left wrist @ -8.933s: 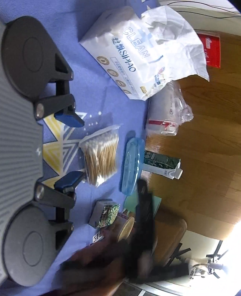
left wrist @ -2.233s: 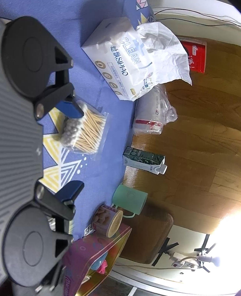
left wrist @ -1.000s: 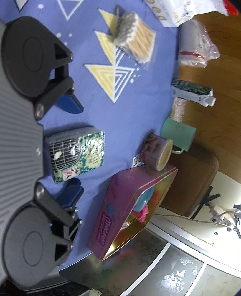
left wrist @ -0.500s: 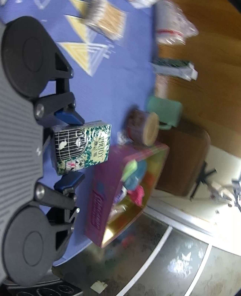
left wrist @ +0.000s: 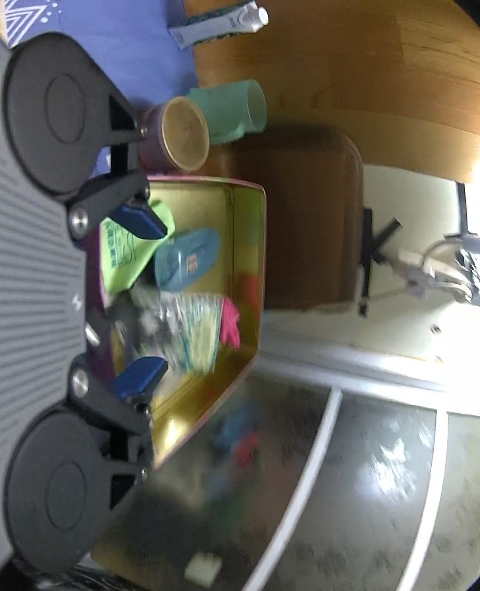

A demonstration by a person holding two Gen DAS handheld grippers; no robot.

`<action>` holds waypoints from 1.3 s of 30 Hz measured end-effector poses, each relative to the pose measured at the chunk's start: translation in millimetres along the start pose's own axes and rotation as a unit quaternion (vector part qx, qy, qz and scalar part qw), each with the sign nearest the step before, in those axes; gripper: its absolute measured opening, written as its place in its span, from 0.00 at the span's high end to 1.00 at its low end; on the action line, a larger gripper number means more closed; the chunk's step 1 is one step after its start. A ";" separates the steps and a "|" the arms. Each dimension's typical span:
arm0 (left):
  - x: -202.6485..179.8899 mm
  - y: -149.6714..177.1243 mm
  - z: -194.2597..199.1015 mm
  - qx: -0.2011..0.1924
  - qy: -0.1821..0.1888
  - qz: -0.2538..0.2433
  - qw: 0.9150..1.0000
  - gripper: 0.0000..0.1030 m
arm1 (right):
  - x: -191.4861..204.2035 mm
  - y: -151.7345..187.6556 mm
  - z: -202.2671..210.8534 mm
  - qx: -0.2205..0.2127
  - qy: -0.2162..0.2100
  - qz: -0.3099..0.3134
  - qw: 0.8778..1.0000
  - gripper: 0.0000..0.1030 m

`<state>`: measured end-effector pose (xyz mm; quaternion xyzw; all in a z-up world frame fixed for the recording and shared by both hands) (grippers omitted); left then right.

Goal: Organize soft objects
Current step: 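Carry the tissue pack with the left gripper into the pink tin and release, then reach the right gripper to the bag of cotton swabs and grasp it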

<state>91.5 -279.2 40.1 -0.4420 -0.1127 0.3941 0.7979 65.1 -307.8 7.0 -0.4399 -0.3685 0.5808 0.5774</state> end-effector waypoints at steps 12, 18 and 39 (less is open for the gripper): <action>45.1 50.1 15.8 0.028 -0.011 0.059 0.998 0.30 | -53.6 26.7 -0.7 0.019 0.043 -0.096 0.994 0.42; 79.7 82.1 53.7 0.019 -0.038 0.065 0.997 0.30 | -17.9 18.0 17.6 -0.004 0.002 -0.075 0.997 0.42; 319.2 178.6 204.6 -0.115 -0.223 0.334 0.909 0.26 | 233.7 12.5 -60.4 0.187 -0.259 -0.042 0.947 0.14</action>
Point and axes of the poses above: each gripper's, at about its wrist camera, not at the fingertips, and z roughly against the way its jaws point, x to its left, y to its underside, the point moved 10 cm from there along -z, roughly the way its jaws point, and after that the axes turned 6 degrees about x, right-handed, at the moved point
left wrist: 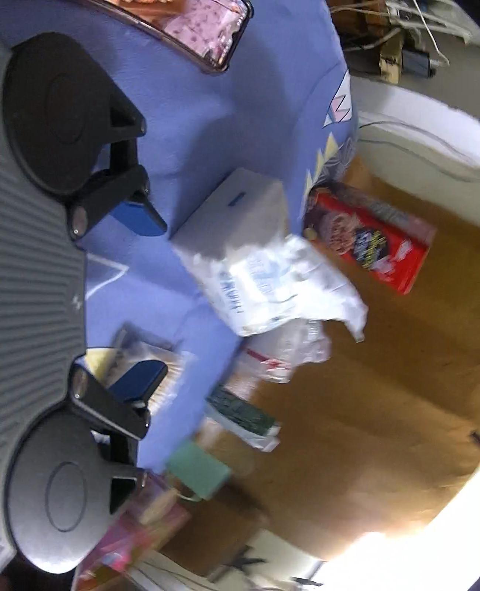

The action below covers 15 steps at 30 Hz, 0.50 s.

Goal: Organize soft objects
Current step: 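Reach the right gripper to the bag of cotton swabs and grasp it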

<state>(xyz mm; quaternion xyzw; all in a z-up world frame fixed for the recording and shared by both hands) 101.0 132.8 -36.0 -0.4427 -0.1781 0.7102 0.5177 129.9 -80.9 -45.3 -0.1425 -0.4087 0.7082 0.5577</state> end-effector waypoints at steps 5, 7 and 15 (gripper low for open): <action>-3.9 -0.9 1.1 -0.009 0.013 -0.003 1.000 0.26 | 22.6 -18.8 -39.3 0.017 -0.002 -0.020 1.000 0.10; -7.0 -0.8 2.7 -0.015 0.015 -0.012 1.000 0.25 | 28.6 -23.3 -50.2 0.022 -0.001 -0.032 0.999 0.09; 0.6 0.2 2.1 -0.011 0.018 0.008 1.000 0.25 | 43.1 -21.3 -72.2 0.027 0.034 0.057 0.997 0.41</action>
Point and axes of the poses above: each gripper's, at about its wrist camera, not at the fingertips, and z roughly against the way its jaws point, x to its left, y to its underside, the point moved 10 cm from there along -z, roughly the way its jaws point, and after that the axes turned 6 degrees about x, right-handed, at the moved point
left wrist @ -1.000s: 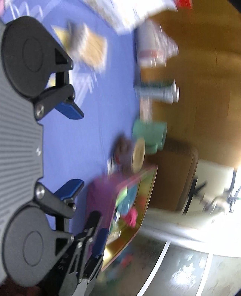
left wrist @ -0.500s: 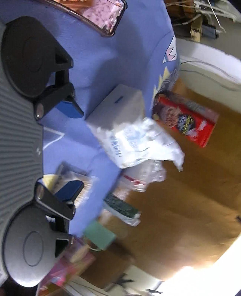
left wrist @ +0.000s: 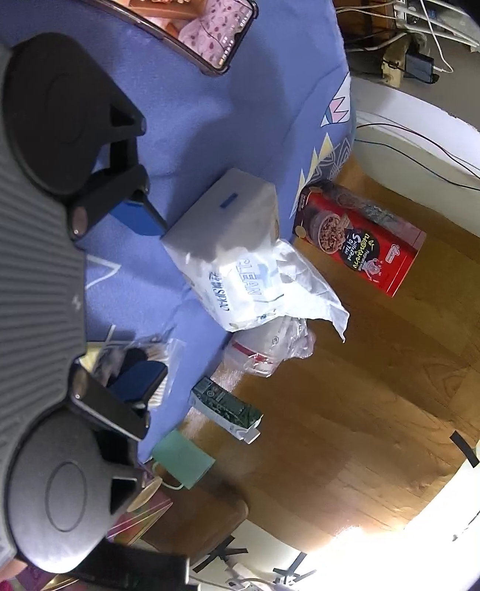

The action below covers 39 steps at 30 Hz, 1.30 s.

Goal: Organize soft objects
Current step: 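Reach the right gripper to the bag of cotton swabs and grasp it, then carry the cotton swab bag with the right gripper into the pink tin and release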

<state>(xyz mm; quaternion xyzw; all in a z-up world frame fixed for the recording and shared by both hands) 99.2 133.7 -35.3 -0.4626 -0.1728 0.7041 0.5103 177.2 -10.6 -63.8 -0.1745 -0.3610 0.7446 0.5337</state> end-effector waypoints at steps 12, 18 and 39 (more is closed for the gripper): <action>-28.0 19.6 -22.0 0.064 -0.019 -0.095 0.993 0.23 | -45.3 42.9 57.3 -0.002 -0.006 0.006 1.000 0.47; -49.6 32.1 -24.5 0.084 -0.010 -0.141 0.986 0.23 | -81.8 80.3 102.3 -0.010 0.013 -0.006 1.000 0.47; -194.1 137.4 -16.7 0.268 0.172 -0.170 0.932 0.45 | -99.9 131.0 149.2 -0.037 0.016 0.035 0.999 0.23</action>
Point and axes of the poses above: each gripper's, at about its wrist camera, not at the fingertips, and z roughly against the way its jaws point, x to its left, y to its underside, the point moved 10 cm from there along -z, roughly the way its jaws point, and after that the axes turned 6 degrees about x, right-handed, at the moved point
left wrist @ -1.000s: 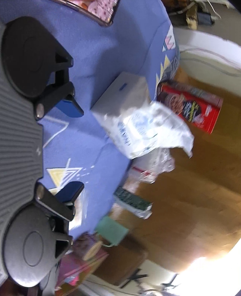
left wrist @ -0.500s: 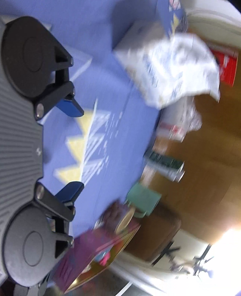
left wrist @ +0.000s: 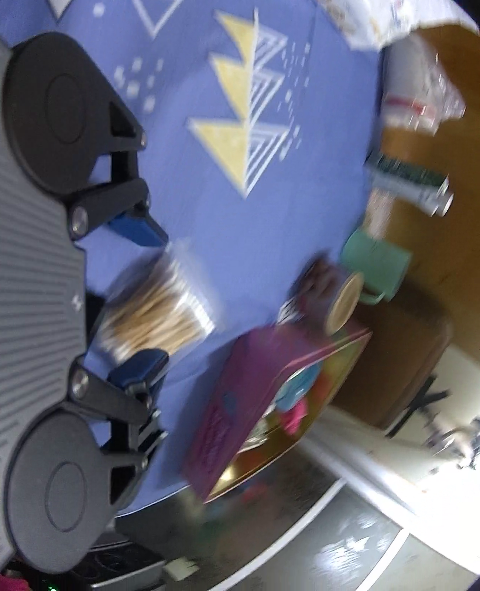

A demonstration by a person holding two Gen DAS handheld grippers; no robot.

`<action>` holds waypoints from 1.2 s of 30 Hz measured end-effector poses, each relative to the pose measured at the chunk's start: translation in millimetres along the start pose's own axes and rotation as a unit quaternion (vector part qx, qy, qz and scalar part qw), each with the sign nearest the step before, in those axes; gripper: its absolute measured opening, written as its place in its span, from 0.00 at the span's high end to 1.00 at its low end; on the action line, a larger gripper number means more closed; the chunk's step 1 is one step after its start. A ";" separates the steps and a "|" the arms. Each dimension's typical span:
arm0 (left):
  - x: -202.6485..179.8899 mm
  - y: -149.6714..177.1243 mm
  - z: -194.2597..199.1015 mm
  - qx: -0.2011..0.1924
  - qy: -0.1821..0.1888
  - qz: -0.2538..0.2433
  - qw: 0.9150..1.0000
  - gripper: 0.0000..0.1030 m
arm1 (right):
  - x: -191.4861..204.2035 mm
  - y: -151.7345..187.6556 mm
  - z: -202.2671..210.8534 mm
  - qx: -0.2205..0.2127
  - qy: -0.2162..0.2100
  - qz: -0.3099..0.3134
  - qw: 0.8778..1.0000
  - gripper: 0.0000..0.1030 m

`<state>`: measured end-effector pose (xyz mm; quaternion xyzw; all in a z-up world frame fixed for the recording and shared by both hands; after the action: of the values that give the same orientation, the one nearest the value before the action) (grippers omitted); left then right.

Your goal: Organize soft objects

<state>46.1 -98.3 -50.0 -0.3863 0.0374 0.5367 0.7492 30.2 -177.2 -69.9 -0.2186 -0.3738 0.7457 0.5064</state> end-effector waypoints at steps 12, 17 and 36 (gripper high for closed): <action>-67.8 -36.8 -16.9 -0.008 0.014 -0.081 0.997 0.53 | -20.0 -7.1 25.0 -0.059 0.044 -0.003 0.997 0.48; -131.0 -79.2 -33.0 -0.029 0.037 -0.152 0.987 0.53 | -66.2 -33.8 55.2 -0.127 0.109 -0.040 0.985 0.48; -147.5 -109.0 -90.0 -0.049 -0.064 -0.164 0.983 0.36 | -204.0 -31.3 83.1 -0.168 0.240 -0.181 0.939 0.31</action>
<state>107.1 -282.1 15.3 -0.3883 -0.1010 0.4310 0.8083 70.1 -386.0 -4.4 -0.4012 -0.3944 0.4930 0.6637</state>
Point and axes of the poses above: each gripper's, at about its wrist camera, not at the fingertips, and z roughly against the way its jaws point, x to its left, y to its underside, the point moved 10 cm from there along -z, roughly the way its jaws point, and after that the axes turned 6 degrees about x, right-handed, at the moved point
